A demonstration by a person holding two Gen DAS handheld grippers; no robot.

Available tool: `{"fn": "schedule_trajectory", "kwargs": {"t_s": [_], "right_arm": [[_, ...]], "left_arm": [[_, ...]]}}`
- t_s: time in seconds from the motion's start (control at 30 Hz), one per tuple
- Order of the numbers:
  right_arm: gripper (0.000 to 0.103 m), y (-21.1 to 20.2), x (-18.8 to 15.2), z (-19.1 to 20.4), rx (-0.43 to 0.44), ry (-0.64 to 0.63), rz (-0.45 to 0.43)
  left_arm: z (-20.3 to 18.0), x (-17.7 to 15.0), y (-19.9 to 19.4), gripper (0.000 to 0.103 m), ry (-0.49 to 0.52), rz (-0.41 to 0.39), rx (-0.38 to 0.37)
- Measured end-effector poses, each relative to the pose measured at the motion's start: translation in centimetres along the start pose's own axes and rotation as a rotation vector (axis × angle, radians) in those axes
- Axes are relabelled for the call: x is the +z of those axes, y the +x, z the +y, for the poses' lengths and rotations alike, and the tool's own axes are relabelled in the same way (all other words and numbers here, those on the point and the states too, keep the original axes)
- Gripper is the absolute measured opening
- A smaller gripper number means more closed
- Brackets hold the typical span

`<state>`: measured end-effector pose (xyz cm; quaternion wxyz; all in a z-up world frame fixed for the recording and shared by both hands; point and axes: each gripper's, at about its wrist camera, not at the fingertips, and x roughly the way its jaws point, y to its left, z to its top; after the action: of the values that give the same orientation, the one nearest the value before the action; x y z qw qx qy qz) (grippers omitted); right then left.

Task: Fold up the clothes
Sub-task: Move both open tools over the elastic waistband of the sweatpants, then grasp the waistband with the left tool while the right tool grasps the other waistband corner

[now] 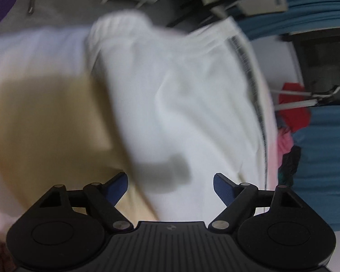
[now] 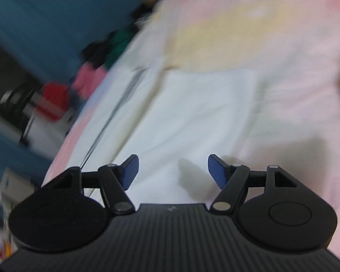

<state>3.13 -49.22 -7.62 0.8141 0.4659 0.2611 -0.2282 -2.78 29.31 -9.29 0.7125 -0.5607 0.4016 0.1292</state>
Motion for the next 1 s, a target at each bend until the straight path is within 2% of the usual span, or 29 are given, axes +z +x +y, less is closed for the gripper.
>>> {"fn": "schedule_trajectory", "kwargs": {"t_s": [0.07,0.23,0.3,0.37,0.47,0.57,0.6,0.63,0.67,0.77,0.83,0.9,1.0], "right_arm": [[0.071,-0.1,0.4,-2.1,-0.022,0.104,-0.027],[0.071,1.0,0.9,-5.0,-0.086,0.227,-0.031],[0.07,2.3,1.0,-5.6,-0.095,0.255,0.001],[0.071,3.7,1.3,-5.7,-0.08,0.264,0.008],[0.069,5.5,2.4,-5.5,0.006,0.236,-0.004],[0.057,7.3,3.2,-4.9,0.043,0.218,-0.007],[0.039,7.8,3.2,-4.7,0.032,0.214,-0.004],[0.028,8.2,3.2,-4.5,0.02,0.209,-0.002],[0.013,8.5,3.3,-4.2,0.006,0.195,-0.005],[0.006,7.4,3.5,-3.2,-0.018,0.101,-0.08],[0.006,5.9,3.6,-2.5,-0.013,0.039,-0.155],[0.006,4.4,3.7,-1.8,0.002,-0.001,-0.214],[0.006,2.2,3.8,-0.7,0.023,-0.043,-0.291]], "left_arm": [[0.3,-0.1,0.3,0.083,-0.024,0.009,-0.002],[0.3,0.2,0.6,0.082,-0.029,0.004,-0.047],[0.2,0.4,0.8,0.073,-0.033,-0.003,-0.09],[0.2,0.7,1.1,0.071,-0.047,-0.006,-0.107],[0.4,1.5,1.5,0.06,-0.089,-0.005,-0.113],[0.9,2.1,1.8,0.044,-0.125,-0.018,-0.121],[1.0,2.1,1.7,0.038,-0.127,-0.026,-0.119],[1.2,2.2,1.6,0.034,-0.128,-0.033,-0.117],[1.2,2.2,1.5,0.024,-0.128,-0.039,-0.115],[1.3,2.1,0.9,0.018,-0.12,-0.052,-0.119],[1.1,1.7,0.2,0.016,-0.102,-0.067,-0.139],[0.7,1.3,-1.0,0.01,-0.051,-0.094,-0.167],[-0.3,0.7,-3.4,0.009,0.019,-0.145,-0.243]]}}
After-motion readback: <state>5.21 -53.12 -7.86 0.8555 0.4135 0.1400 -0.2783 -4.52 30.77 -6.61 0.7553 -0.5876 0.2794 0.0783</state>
